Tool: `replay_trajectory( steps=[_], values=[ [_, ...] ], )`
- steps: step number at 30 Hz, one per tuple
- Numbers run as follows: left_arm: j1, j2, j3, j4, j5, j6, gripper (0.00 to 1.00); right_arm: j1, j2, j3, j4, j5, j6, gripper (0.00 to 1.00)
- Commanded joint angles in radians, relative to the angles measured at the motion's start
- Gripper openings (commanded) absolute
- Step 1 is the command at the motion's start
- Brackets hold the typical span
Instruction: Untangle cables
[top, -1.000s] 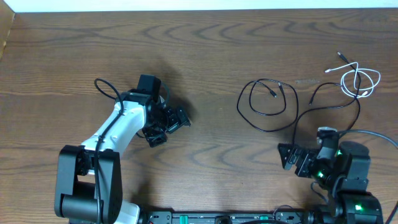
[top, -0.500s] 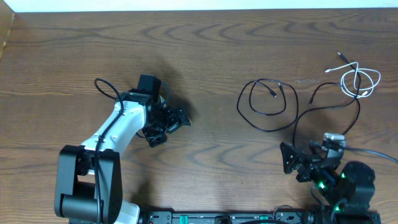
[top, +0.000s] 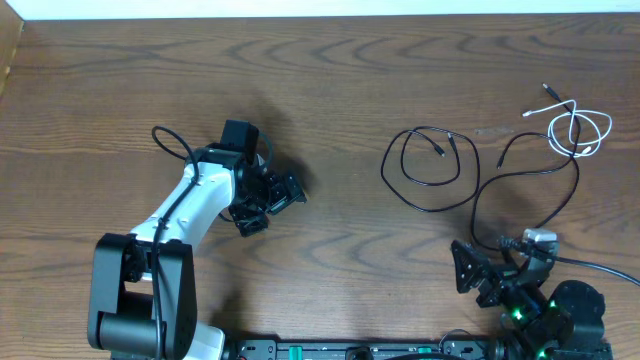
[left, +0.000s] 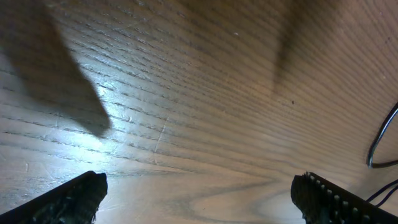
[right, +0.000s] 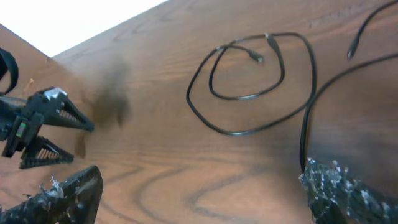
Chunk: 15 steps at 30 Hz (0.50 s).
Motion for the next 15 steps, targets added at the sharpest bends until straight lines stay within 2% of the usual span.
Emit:
replay_trajectory(
  steps=[1,10,15],
  values=[
    [0.002,0.001,0.013,-0.003,-0.01,0.014,1.0,0.009,-0.011,-0.004,-0.01,0.0,0.007,0.99],
    [0.002,0.001,0.013,-0.003,-0.01,0.014,1.0,0.008,-0.024,-0.005,-0.029,0.0,0.007,0.99],
    [0.002,0.001,0.013,-0.003,-0.01,0.014,1.0,0.006,-0.024,-0.005,0.136,0.0,0.006,0.99]
  ],
)
